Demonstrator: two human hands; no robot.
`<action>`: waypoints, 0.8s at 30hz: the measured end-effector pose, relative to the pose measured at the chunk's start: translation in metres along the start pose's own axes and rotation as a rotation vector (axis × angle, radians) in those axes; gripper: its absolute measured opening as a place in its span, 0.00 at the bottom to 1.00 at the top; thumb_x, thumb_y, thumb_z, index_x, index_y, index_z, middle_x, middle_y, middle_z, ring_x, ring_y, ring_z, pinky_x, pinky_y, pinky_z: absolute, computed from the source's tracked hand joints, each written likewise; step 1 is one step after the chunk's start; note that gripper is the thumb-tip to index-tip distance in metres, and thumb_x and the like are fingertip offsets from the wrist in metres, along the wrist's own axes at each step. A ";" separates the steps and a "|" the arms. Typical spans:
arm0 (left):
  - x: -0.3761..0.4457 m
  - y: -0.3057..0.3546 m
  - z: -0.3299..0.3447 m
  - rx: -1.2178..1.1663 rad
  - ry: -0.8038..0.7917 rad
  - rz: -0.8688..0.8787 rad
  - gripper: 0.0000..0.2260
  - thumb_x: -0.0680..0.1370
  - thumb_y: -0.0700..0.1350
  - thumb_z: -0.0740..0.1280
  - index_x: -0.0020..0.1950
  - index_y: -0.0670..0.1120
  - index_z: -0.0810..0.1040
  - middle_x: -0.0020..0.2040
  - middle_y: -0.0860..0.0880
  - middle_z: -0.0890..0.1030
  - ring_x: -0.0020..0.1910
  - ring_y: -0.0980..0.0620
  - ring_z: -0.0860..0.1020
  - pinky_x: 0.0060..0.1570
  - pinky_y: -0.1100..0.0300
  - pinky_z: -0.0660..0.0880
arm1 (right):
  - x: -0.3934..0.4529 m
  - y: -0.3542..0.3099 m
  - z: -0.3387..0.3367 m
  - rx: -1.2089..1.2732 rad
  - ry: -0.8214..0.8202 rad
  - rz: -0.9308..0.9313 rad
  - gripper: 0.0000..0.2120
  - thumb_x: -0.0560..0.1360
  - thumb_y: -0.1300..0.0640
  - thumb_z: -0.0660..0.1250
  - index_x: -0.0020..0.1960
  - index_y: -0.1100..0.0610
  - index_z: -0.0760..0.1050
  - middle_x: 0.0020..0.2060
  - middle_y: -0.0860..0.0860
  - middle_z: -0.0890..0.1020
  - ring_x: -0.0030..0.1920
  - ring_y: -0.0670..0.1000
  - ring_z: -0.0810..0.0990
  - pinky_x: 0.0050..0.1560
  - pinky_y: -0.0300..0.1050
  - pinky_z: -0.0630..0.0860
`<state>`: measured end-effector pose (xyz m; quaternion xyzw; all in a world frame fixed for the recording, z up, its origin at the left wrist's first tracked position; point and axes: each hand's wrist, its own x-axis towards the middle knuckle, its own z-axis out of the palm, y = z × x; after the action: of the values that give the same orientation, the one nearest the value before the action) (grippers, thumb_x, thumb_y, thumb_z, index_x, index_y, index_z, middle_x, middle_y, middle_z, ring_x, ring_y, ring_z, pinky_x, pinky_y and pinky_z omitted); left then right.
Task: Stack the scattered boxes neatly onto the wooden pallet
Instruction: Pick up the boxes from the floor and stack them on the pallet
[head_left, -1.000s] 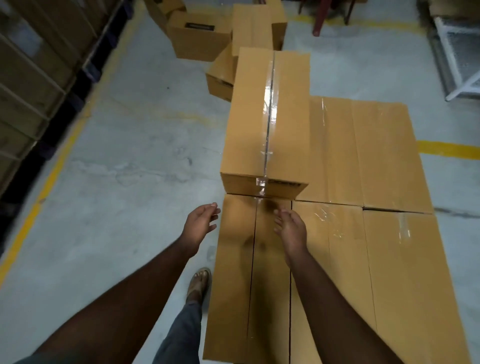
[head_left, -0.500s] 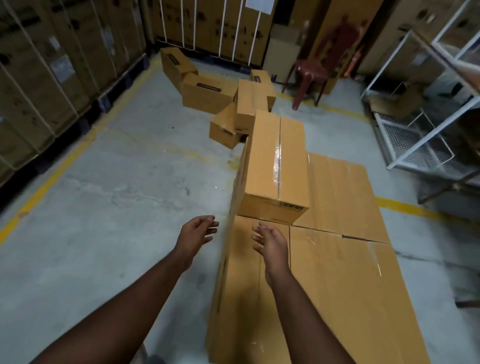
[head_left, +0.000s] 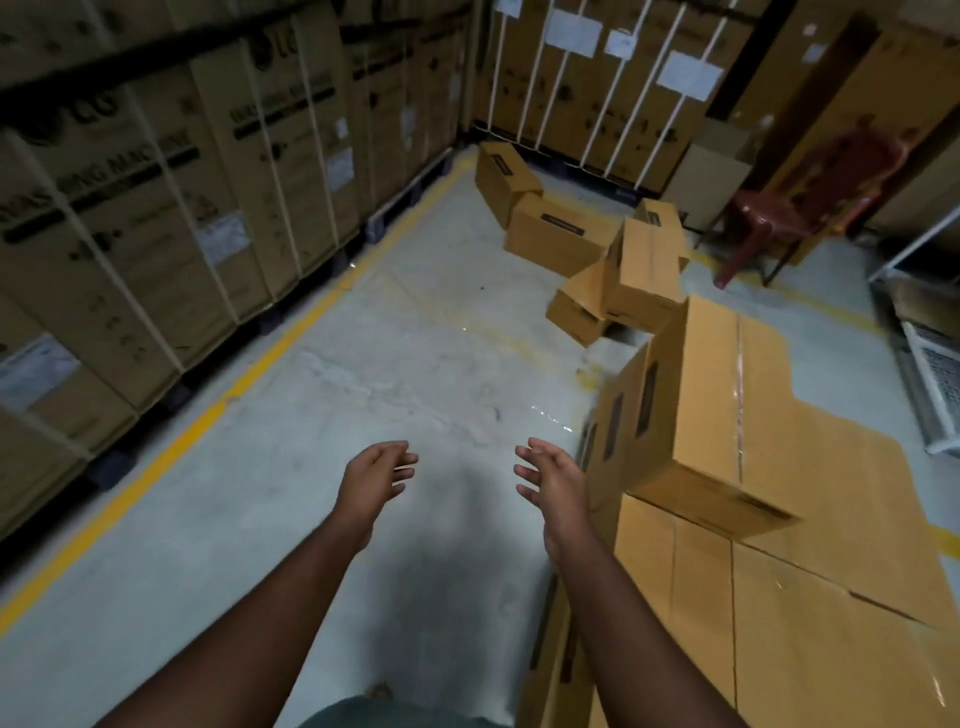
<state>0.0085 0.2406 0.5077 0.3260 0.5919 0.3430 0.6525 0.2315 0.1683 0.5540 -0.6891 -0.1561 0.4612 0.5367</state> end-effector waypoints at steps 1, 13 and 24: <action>0.006 0.008 -0.006 -0.009 0.016 0.005 0.09 0.82 0.48 0.68 0.58 0.46 0.83 0.51 0.48 0.88 0.51 0.49 0.85 0.57 0.52 0.80 | 0.006 -0.006 0.010 -0.026 -0.013 -0.026 0.07 0.83 0.57 0.67 0.59 0.53 0.81 0.52 0.50 0.88 0.51 0.52 0.86 0.52 0.49 0.82; 0.166 0.099 0.067 0.112 -0.081 0.020 0.10 0.81 0.50 0.69 0.58 0.47 0.83 0.51 0.48 0.88 0.48 0.51 0.85 0.54 0.53 0.80 | 0.180 -0.062 0.050 0.115 0.055 -0.014 0.10 0.83 0.56 0.68 0.62 0.55 0.81 0.53 0.50 0.88 0.55 0.54 0.86 0.51 0.47 0.83; 0.369 0.215 0.265 0.186 -0.157 -0.024 0.11 0.82 0.49 0.68 0.61 0.46 0.82 0.52 0.47 0.87 0.52 0.48 0.85 0.54 0.53 0.80 | 0.428 -0.200 0.021 0.037 0.053 -0.001 0.06 0.83 0.53 0.67 0.58 0.49 0.81 0.55 0.50 0.87 0.57 0.54 0.85 0.59 0.54 0.81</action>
<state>0.2829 0.6617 0.5071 0.4042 0.5720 0.2521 0.6678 0.4954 0.5592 0.5303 -0.6908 -0.1337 0.4454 0.5537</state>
